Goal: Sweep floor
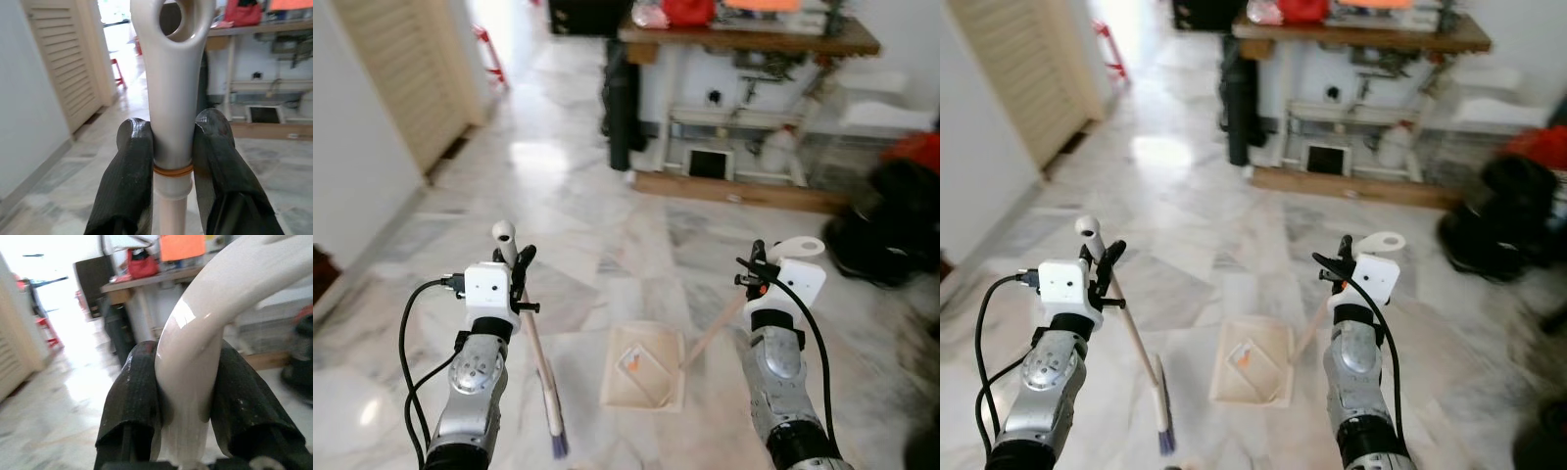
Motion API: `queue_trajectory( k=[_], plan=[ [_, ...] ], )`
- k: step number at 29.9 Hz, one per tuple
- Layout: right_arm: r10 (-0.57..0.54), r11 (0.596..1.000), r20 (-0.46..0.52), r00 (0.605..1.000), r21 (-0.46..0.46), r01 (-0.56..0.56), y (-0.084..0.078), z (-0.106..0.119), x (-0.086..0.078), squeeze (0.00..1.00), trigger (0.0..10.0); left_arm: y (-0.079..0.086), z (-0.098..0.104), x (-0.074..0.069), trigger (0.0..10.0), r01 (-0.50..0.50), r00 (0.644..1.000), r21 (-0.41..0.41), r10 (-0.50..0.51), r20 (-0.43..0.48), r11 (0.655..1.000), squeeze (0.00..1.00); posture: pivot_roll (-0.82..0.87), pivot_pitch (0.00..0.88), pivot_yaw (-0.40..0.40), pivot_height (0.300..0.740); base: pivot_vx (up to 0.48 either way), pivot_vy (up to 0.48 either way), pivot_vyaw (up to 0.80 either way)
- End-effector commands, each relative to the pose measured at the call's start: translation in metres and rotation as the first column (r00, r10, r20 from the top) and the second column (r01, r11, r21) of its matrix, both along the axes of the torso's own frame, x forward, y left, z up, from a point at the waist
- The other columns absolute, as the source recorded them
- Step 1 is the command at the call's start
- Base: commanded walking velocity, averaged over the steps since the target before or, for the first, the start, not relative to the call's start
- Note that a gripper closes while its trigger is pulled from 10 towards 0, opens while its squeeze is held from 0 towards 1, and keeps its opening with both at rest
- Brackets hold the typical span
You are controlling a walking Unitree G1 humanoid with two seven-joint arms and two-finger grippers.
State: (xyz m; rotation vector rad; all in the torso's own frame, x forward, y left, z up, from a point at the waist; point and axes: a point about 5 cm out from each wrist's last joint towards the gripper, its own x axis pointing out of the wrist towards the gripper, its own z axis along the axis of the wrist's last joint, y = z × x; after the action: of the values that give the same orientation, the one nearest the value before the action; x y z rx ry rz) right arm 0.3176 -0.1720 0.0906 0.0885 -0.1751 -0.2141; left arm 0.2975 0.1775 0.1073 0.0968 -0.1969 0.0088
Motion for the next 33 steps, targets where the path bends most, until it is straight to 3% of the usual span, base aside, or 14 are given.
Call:
queue_trajectory(
  k=[1, 10, 33],
  plan=[
    [-0.012, 1.000, 0.054, 0.998, 0.007, 0.011, -0.0028, 0.0117, 0.0020, 0.00, 10.0, -0.0019, 0.0118, 0.0006, 10.0, 0.008, 0.998, 0.008, -0.009, 0.055, 1.000, 0.00, 0.09, 0.000, -0.002, 0.740, 0.000, 0.000, 0.79],
    [-0.007, 1.000, 0.053, 0.999, -0.001, 0.007, -0.0063, 0.0145, 0.0024, 0.00, 10.0, -0.0079, 0.0100, 0.0010, 10.0, 0.011, 0.999, 0.005, -0.011, 0.048, 1.000, 0.00, 0.09, 0.000, -0.018, 0.740, 0.000, 0.000, 0.79],
    [-0.004, 1.000, 0.043, 0.999, 0.007, 0.003, -0.0055, 0.0138, 0.0005, 0.00, 10.0, -0.0036, 0.0096, -0.0002, 10.0, -0.024, 0.999, 0.012, 0.024, 0.038, 1.000, 0.00, 0.10, 0.000, -0.021, 0.740, 0.000, 0.000, 0.79]
  ],
)
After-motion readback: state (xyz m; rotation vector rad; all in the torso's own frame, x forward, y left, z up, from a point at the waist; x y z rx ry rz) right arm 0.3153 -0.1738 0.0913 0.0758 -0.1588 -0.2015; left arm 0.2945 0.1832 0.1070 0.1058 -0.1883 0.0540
